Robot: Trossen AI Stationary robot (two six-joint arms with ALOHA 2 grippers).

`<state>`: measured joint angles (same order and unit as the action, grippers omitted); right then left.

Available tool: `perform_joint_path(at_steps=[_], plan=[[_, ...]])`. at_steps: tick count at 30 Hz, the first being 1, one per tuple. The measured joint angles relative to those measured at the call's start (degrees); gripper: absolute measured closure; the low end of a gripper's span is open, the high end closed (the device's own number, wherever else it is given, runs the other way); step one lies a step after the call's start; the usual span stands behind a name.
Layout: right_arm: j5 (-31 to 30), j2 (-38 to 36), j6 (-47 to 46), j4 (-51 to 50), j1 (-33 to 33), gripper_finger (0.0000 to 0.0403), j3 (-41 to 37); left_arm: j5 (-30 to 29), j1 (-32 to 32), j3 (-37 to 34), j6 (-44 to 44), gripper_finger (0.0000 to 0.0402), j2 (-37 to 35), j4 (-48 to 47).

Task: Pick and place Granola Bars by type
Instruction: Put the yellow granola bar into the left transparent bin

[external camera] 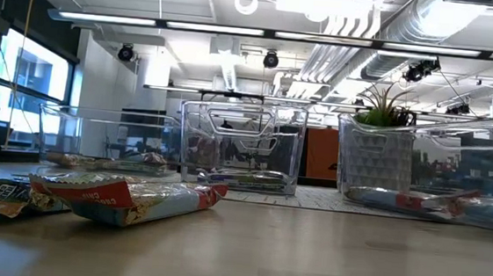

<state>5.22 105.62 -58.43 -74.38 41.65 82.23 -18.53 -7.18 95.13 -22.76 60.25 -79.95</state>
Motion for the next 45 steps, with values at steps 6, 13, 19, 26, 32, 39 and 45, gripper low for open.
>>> perform_joint_path(at_steps=[6,13,19,26,32,39,45], plan=[[-0.4,0.0,0.0,-5.62,-0.9,0.0403,-2.03,-0.04,0.02,0.02,0.5,0.0254,0.0,0.03],[0.57,-1.51,-4.77,-5.61,-2.07,0.0403,-2.09,-0.07,0.02,0.02,0.49,0.0254,0.0,0.05],[4.8,-3.1,-12.38,-2.95,-1.19,0.0403,-2.05,-0.1,0.02,-1.3,0.39,0.0254,-0.02,0.25],[9.31,-3.1,-16.41,-3.1,0.81,0.0381,-2.07,0.2,0.02,-4.82,0.2,0.0254,0.02,0.49],[11.65,-3.1,-19.07,-2.62,0.87,0.0333,-2.07,0.24,0.02,-6.72,-4.24,0.0254,0.0,0.54],[11.23,-3.1,-21.03,-0.38,0.85,0.029,-2.09,3.2,0.02,-7.3,-4.69,0.0254,0.02,0.53],[10.13,-3.1,-30.83,1.39,0.85,0.0271,-2.09,4.07,0.02,-7.3,-4.66,0.0254,0.02,0.53]])
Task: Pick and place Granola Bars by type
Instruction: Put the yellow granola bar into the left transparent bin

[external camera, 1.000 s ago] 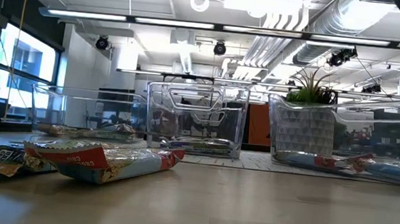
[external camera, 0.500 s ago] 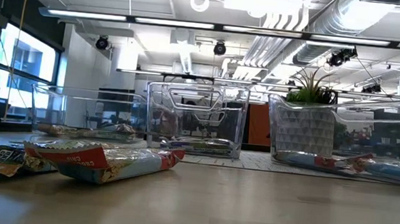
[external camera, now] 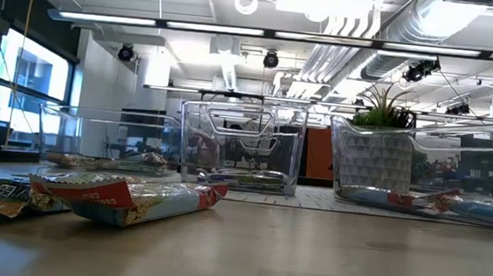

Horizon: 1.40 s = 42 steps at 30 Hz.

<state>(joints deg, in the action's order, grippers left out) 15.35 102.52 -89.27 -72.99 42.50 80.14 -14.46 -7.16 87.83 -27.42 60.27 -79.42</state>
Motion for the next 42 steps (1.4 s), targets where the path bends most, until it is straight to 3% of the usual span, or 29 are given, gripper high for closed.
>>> perform_joint_path(at_steps=[7,12,20,25,32,42], plan=[[-3.35,0.0,-23.17,4.05,2.42,0.0267,0.0,-0.02,0.0,-0.02,0.11,0.0254,0.0,0.0],[1.21,0.59,-30.56,5.79,5.22,0.0263,-0.56,-0.02,0.0,-0.02,0.11,0.0254,0.0,0.0],[2.33,0.66,-33.79,16.83,6.03,0.0236,-8.44,0.0,0.0,-0.04,0.11,0.0254,0.0,0.0],[3.63,0.74,-34.32,17.95,5.77,0.0216,-12.69,0.0,0.0,-0.04,0.11,0.0254,0.0,0.0],[-2.61,0.72,-32.29,18.17,5.84,0.0181,-13.6,0.02,0.0,-0.04,0.09,0.0254,0.0,0.0],[-3.98,0.9,-32.05,14.76,7.84,0.0155,-13.6,0.08,0.0,-0.04,0.09,0.0254,0.0,0.0]])
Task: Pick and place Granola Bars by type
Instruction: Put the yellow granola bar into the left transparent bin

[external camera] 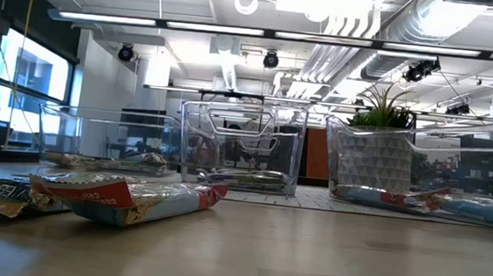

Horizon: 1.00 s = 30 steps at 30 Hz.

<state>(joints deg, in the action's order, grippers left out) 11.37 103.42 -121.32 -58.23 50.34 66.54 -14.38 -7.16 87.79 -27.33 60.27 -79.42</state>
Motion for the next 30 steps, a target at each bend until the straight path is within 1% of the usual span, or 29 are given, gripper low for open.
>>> perform_joint_path(at_steps=[3,10,20,24,30], plan=[[-1.49,1.41,0.25,0.72,0.38,0.0155,0.0,0.01,0.0,0.0,0.0,0.0254,0.0,0.0],[-2.64,5.03,0.76,1.41,0.85,0.0155,0.12,0.01,0.0,0.0,0.0,0.0254,0.0,0.0],[-4.88,5.56,1.91,1.58,2.31,0.0157,0.2,0.01,0.0,0.0,-0.01,0.0254,0.0,0.0],[-4.52,5.59,1.26,1.97,3.35,0.0172,0.2,0.01,0.0,0.0,-0.02,0.0254,0.0,0.0],[-4.12,5.63,1.26,3.55,4.34,0.0211,0.13,0.01,0.0,0.0,0.0,0.0254,0.0,0.0]])
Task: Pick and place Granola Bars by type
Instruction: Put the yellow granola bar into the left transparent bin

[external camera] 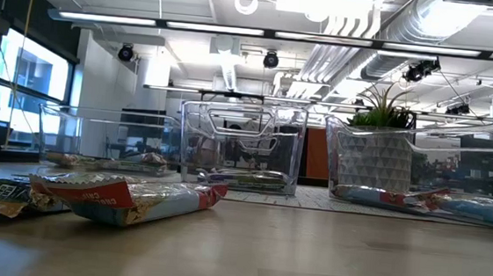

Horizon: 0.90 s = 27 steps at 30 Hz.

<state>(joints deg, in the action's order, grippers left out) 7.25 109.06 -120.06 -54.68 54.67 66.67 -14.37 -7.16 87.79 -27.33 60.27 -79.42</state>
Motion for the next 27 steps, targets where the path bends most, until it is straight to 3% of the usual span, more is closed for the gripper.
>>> perform_joint_path(at_steps=[9,18,27], plan=[[5.58,-1.55,0.25,-0.3,2.4,0.0278,1.55,-0.02,0.0,0.0,-0.02,0.0254,0.0,0.0],[-3.71,-3.41,3.75,-0.68,3.01,0.0296,10.56,-0.02,0.0,0.0,-0.02,0.0254,0.0,-0.01],[-14.88,-3.61,12.92,-0.91,-4.34,0.0295,17.54,-0.02,0.0,0.0,-0.02,0.0254,-0.02,0.0]])
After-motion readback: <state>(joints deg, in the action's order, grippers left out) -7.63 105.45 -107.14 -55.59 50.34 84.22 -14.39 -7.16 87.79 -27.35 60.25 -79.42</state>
